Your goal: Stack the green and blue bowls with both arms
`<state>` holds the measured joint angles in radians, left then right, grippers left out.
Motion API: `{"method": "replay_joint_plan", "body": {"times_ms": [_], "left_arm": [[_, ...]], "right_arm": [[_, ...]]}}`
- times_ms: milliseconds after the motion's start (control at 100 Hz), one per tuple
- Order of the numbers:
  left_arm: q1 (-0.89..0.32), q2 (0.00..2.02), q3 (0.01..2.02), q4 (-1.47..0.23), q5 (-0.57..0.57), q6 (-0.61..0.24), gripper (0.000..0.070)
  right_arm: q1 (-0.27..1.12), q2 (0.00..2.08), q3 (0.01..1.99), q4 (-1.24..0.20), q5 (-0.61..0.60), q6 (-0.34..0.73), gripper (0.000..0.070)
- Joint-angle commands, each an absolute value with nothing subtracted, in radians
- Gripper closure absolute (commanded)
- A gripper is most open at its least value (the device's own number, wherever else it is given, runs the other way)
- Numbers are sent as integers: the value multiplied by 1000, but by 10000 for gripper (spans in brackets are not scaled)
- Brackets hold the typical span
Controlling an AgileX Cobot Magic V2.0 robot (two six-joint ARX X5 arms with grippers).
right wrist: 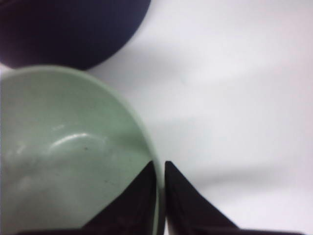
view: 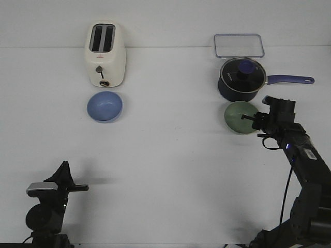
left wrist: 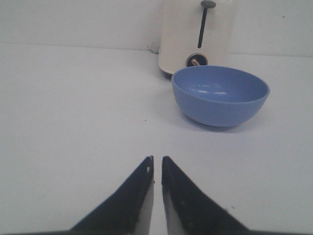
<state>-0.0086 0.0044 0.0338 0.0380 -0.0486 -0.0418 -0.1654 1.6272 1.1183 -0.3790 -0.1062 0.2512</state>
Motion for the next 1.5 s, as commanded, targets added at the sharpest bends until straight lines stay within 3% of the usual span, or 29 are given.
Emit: {"method": "replay_joint_plan", "body": {"times_ms": [0, 230, 460, 720, 1070, 1130, 1220, 1270, 1350, 1490], "left_arm": [[-7, 3, 14, 48, -45, -31, 685], [-7, 3, 14, 48, -45, -31, 685], [-7, 3, 14, 48, -45, -31, 685], [-7, 3, 14, 47, -45, -31, 686], [-7, 3, 14, 48, -45, -31, 685], [-7, 3, 14, 48, -45, -31, 685], [-7, 3, 14, 48, -45, -31, 685], [-7, 3, 14, 52, -45, -31, 685], [-7, 3, 15, 54, -44, -58, 685], [-7, 3, 15, 54, -44, -219, 686]], "right_arm": [[-170, 1561, 1141, -389, -116, 256, 700], [-92, 1254, 1079, -491, -159, 267, 700], [218, 1014, 894, -517, -230, 293, 700], [561, 1026, 724, -467, -101, 361, 700], [674, 1163, 649, -385, -47, 388, 699], [675, 1174, 649, -385, -48, 388, 649], [675, 1172, 649, -385, -48, 388, 427], [675, 1163, 650, -385, -47, 388, 349], [673, 1126, 653, -385, -36, 374, 339], [673, 984, 654, -392, -18, 346, 340]]}}
